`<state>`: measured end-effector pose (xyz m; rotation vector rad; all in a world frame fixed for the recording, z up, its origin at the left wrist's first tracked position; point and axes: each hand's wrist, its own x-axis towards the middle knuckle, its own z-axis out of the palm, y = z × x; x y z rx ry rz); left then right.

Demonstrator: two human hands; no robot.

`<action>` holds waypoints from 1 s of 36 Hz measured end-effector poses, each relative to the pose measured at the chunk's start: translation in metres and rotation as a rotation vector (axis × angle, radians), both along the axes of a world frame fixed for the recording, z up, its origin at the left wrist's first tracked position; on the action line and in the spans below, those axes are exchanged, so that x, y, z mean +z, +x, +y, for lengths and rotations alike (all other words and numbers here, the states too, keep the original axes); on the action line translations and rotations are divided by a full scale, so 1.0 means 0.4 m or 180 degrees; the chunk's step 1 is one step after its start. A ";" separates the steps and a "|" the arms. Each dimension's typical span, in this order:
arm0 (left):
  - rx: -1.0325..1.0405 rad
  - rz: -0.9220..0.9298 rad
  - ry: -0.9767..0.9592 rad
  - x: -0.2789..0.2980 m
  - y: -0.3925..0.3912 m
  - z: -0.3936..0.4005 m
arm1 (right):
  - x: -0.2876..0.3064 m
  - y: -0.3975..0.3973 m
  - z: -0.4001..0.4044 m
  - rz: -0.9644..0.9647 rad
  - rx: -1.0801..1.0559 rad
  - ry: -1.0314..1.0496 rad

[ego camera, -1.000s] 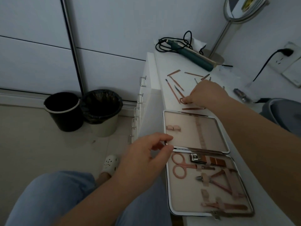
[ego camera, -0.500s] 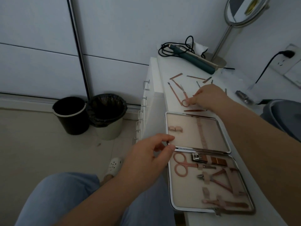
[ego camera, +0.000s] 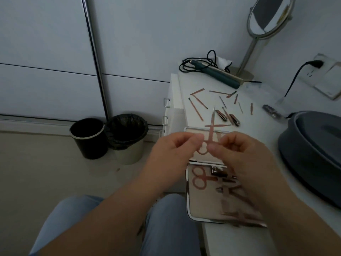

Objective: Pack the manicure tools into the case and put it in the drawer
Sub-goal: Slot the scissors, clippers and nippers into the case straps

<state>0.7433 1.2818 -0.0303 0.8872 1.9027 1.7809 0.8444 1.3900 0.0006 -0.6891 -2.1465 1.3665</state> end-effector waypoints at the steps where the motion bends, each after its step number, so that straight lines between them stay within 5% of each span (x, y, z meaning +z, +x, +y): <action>1: -0.0092 -0.0167 0.0063 0.007 0.010 0.000 | -0.008 0.013 -0.015 0.0053 -0.0010 -0.0040; 5: -0.0166 -0.0454 0.0305 0.017 0.047 -0.007 | -0.035 0.051 -0.051 0.0168 -0.0046 -0.0007; 13: -0.0504 0.0043 0.0448 0.030 0.077 -0.028 | -0.041 0.081 -0.070 0.0346 0.0058 -0.0250; 25: -0.0895 0.1065 -0.0644 0.024 0.069 -0.054 | -0.016 0.104 -0.048 0.0414 -0.0052 -0.0264; 29: -0.0561 0.0973 -0.0469 0.026 0.074 -0.053 | -0.021 0.107 -0.036 0.0293 -0.0141 -0.0520; 36: 0.0142 0.1651 -0.0404 0.010 0.090 -0.061 | -0.037 0.120 -0.015 0.0515 -0.0315 -0.1324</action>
